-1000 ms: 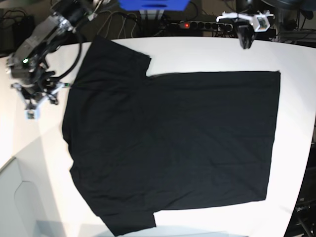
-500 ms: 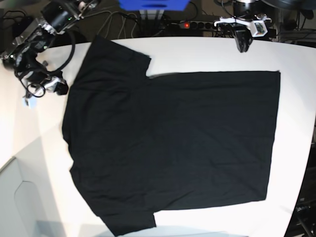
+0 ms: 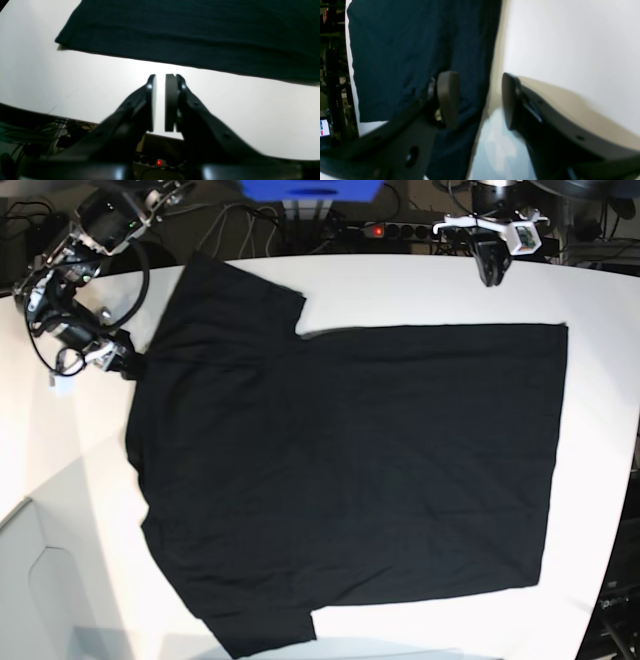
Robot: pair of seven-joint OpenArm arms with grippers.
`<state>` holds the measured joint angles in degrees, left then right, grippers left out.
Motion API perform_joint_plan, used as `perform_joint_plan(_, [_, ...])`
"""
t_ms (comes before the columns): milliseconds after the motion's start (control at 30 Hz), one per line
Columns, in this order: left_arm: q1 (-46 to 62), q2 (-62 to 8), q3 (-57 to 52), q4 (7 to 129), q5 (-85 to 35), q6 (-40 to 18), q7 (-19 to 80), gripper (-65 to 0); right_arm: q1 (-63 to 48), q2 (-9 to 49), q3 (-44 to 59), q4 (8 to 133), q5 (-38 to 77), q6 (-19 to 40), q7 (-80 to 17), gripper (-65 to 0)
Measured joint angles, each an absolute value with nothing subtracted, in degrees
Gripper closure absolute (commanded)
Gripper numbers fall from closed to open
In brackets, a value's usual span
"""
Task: Fold the T-shirt properly
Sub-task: 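Reach the right gripper to the shoulder corner by the sleeve and grasp, then reach the left gripper to the hem corner and grasp it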
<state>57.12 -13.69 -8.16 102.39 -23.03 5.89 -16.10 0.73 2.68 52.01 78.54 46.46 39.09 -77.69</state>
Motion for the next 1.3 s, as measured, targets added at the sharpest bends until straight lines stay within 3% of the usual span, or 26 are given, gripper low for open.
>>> perform_joint_plan(700, [57.1,-12.1,-8.2,102.4,-23.0,6.0,-16.1,-6.6,-1.3,0.5,47.7,78.9,48.5,39.2,-76.6,-28.0])
perform_joint_plan(800, [57.1,-12.1,-8.2,102.4,-23.0,6.0,-16.1,-6.6,-1.3,0.5,47.7,78.8,48.3,39.2,-76.7,-18.6])
perform_joint_plan(867, [57.1,-12.1,-8.2,102.4,-23.3,6.0,-16.1,-6.9,-1.5,0.4,47.6,78.6,47.2,39.2,-77.1,-6.0])
perform_joint_plan(900, [57.1,-12.1,-8.3,102.8,-24.9,6.0,-15.8,-8.1,-1.5,0.5,47.1,78.5,46.9,39.2,-77.3,-0.6])
perform_joint_plan(1033, [57.3,-12.4,-14.3,107.1,-36.8,5.8,-13.1,-19.9,-1.7,0.6,43.4,78.5,47.2,39.2,-77.6,0.0])
perform_joint_plan(1133, [56.6,-12.6,-22.1,109.2,-47.2,5.4,-4.1,-30.2,-1.6,0.4,42.7,78.5,47.2,39.2,-77.5,0.0])
perform_joint_plan(1200, [53.9,-12.4,-29.1,108.7,-55.2,1.3,5.3,-35.7,-1.7,0.3,42.7,78.5,47.0,39.2,-77.5,0.0])
perform_joint_plan(1300, [47.5,-12.0,-41.9,104.3,-66.3,-8.6,22.0,-37.5,-1.8,0.3,42.8,78.5,47.4,39.2,-78.0,0.0])
